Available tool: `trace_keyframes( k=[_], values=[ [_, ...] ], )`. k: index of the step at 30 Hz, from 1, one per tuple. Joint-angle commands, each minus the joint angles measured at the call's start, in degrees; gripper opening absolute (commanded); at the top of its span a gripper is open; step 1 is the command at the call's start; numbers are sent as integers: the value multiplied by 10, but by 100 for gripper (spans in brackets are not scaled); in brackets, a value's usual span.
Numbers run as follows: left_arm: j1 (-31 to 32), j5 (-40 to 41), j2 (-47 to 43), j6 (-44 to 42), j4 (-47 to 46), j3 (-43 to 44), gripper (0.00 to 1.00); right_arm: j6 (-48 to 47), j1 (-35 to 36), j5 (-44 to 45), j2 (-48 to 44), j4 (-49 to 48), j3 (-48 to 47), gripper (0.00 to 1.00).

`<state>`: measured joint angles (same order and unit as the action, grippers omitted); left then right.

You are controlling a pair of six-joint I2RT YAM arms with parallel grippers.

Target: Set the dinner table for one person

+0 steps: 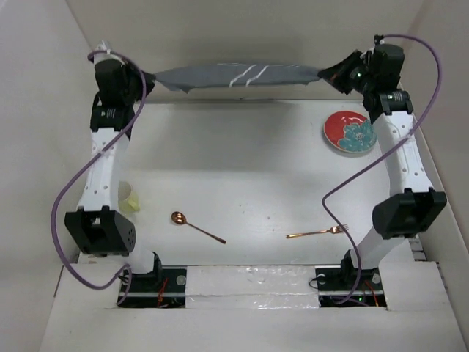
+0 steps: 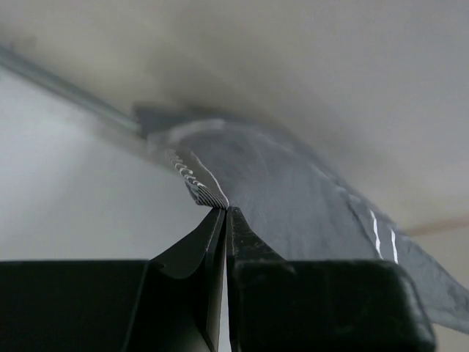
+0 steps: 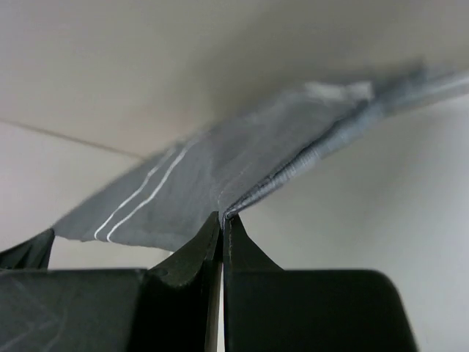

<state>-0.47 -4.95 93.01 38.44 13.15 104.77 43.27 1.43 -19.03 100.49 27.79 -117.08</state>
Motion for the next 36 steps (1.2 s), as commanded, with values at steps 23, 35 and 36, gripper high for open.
trace_keyframes(
  k=[23, 35, 36],
  values=[
    [-35, -45, -107, -67, -133, -623, 0, -92, -29, -42, -71, -135, 641, 0],
    [-10, -29, -162, -77, -52, -652, 0, -117, -35, -32, -145, -114, 733, 0],
    [-10, -24, -171, -74, -45, -656, 0, -121, -35, -30, -147, -110, 735, 0]
  ],
)
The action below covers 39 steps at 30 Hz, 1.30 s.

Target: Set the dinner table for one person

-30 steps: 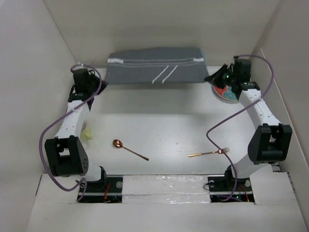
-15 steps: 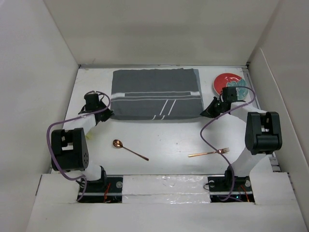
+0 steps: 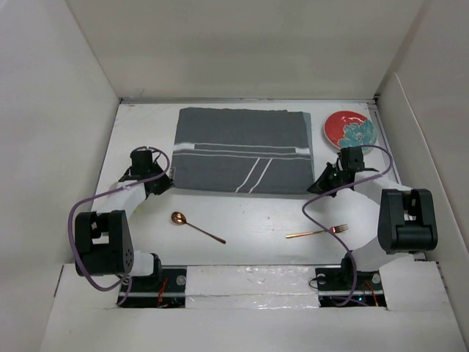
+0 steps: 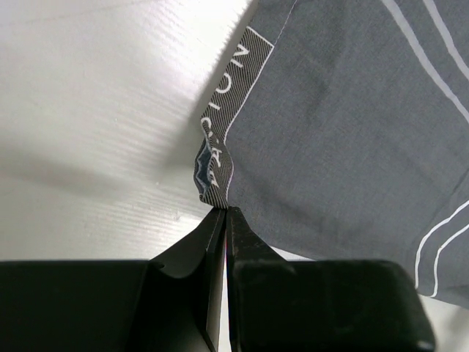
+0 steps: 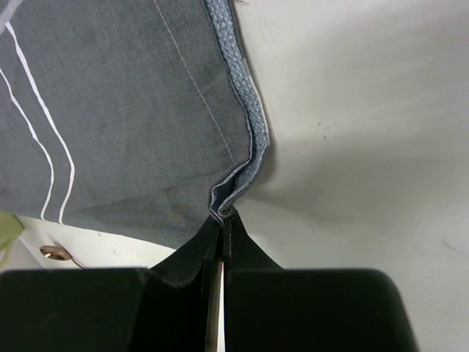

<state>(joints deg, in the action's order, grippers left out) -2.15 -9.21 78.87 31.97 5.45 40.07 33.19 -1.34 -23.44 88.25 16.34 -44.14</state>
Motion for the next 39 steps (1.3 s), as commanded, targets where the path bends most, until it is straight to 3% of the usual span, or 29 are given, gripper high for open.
trace_keyframes(
  k=[1, 11, 26, 28, 35, 39],
  values=[
    [7, 21, -32, -5, 40, -11, 0, -20, -7, 16, -31, 11, 6, 0],
    [7, 25, -97, 18, 97, -41, 0, -37, -17, 21, -48, 36, 9, 0],
    [7, 24, -99, 24, 136, -25, 0, -48, -17, 24, -67, 54, 38, 2],
    [7, 24, -94, 23, 138, -20, 0, -46, -17, 21, -66, 58, 33, 10],
    [7, 13, -103, -4, 154, 44, 27, -25, -17, 11, -98, 90, -21, 36],
    [7, -9, -108, -11, 152, 117, 33, 1, -17, 22, -119, 112, -74, 48]
  ],
)
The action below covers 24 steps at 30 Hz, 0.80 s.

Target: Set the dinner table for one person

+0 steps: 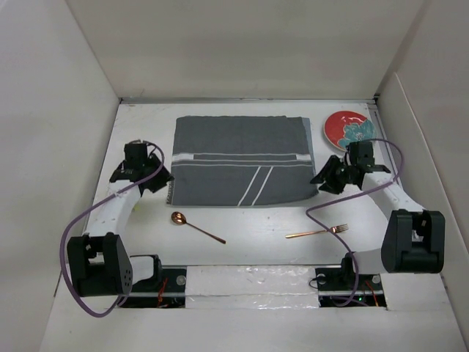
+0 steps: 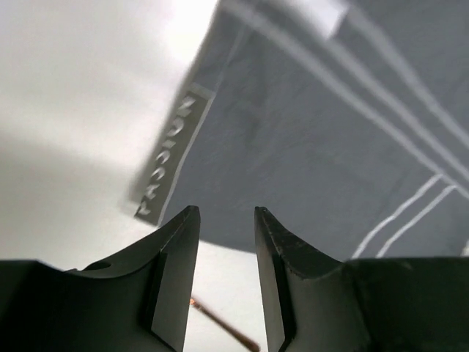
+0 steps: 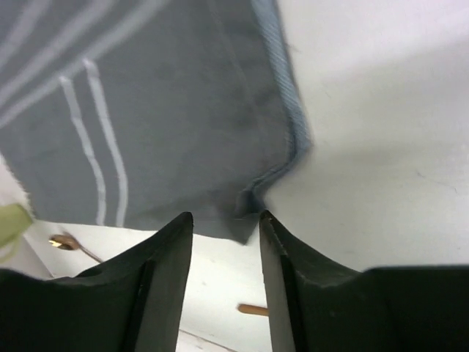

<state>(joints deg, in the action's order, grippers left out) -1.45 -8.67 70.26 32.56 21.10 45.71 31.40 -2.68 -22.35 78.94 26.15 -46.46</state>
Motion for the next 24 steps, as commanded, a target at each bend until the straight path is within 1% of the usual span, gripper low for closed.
trace_keyframes(
  k=[1, 3, 4, 5, 6, 7, 8, 9, 10, 11, 12, 14, 15, 16, 17, 18, 20, 21, 22, 23, 24],
  values=[
    [0, -30, -21, -20, -8, 72, 33, 23, -4, 16, -37, 15, -72, 52],
    [0, -49, -17, -29, -18, 106, 33, 39, -4, 47, -44, 13, -94, 54],
    [0, -64, -14, -31, -22, 119, 32, 42, -4, 58, -47, -1, -114, 52],
    [20, -63, -5, -32, -26, 134, 27, 45, -4, 73, -45, -12, -120, 45],
    [33, -59, -1, -33, -32, 162, 25, 55, -19, 85, -42, -27, -125, 37],
    [49, -51, 2, -32, -49, 175, 23, 60, -28, 76, -28, -64, -132, 15],
    [62, -51, 8, -29, -61, 186, 18, 68, -37, 72, -20, -74, -140, 2],
    [86, -53, 11, -22, -71, 208, 14, 87, -48, 86, -9, -82, -147, 0],
    [100, -64, 15, -19, -82, 220, 11, 99, -67, 93, 2, -107, -151, 0],
    [154, -64, 21, -23, -110, 254, 0, 132, -93, 99, 35, -134, -161, 0],
    [154, -58, 21, -28, -110, 255, 0, 133, -94, 100, 35, -134, -161, 0],
    [199, -43, 16, -49, -134, 268, 0, 176, -133, 115, 67, -170, -164, 0],
    [245, -26, 15, -62, -139, 274, 0, 192, -148, 121, 80, -189, -164, 0],
    [267, -16, 12, -81, -149, 272, 0, 211, -175, 119, 93, -202, -163, 1],
    [286, -10, 3, -89, -155, 267, 0, 241, -186, 118, 105, -217, -159, 7],
    [301, -8, -3, -95, -160, 248, 0, 242, -196, 119, 135, -237, -154, 23],
    [309, -27, -29, -89, -185, 210, 0, 260, -220, 115, 166, -233, -161, 34],
    [309, -35, -42, -87, -192, 172, 3, 280, -226, 112, 193, -233, -164, 38],
    [309, -37, -51, -86, -197, 153, 7, 288, -226, 108, 204, -251, -162, 46],
    [309, -38, -68, -86, -196, 136, 17, 291, -232, 103, 216, -256, -163, 48],
    [309, -38, -75, -89, -193, 112, 22, 292, -232, 109, 227, -255, -170, 49]
  ],
)
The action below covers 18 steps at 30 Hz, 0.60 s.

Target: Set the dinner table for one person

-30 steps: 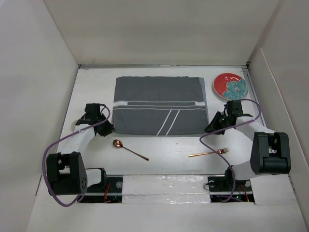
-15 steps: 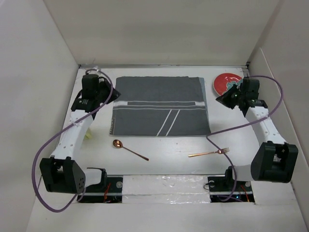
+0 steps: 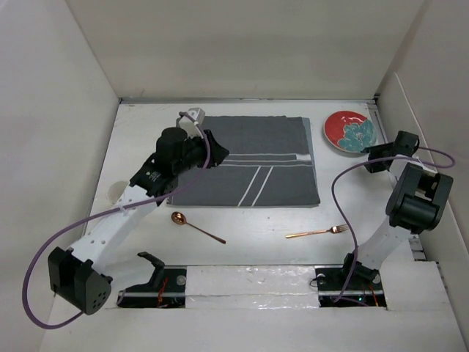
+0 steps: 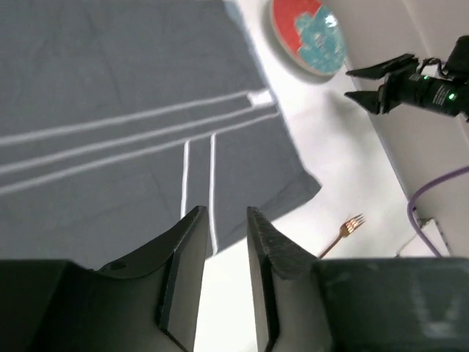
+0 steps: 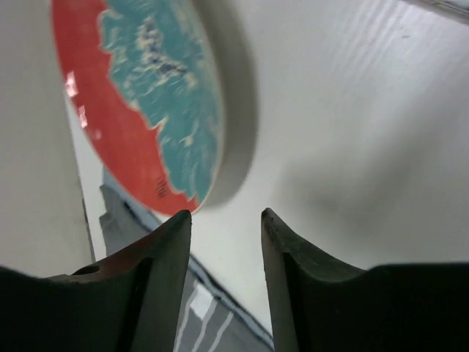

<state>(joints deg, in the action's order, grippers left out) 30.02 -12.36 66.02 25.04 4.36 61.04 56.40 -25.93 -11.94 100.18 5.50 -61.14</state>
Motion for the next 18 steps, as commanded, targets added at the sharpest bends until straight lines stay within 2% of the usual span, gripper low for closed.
trace_keyframes(
  k=[1, 2, 5, 14, 18],
  values=[
    [-6, 2, -41, -17, -10, -51, 26, 45, 1, 9, 36, -41, -41, 54],
    [-6, 5, -44, -22, -2, -57, 31, 48, 1, 11, 47, -41, -47, 55],
    [-6, 3, -44, -25, 26, -70, 38, 69, 11, 22, 81, -36, -73, 60],
    [-6, 1, -30, -20, 27, -51, 39, 117, 43, 64, 132, 12, -129, 57],
    [-6, 30, -24, -28, 39, -29, 38, 138, 43, 70, 165, 92, -193, 51]
  ],
)
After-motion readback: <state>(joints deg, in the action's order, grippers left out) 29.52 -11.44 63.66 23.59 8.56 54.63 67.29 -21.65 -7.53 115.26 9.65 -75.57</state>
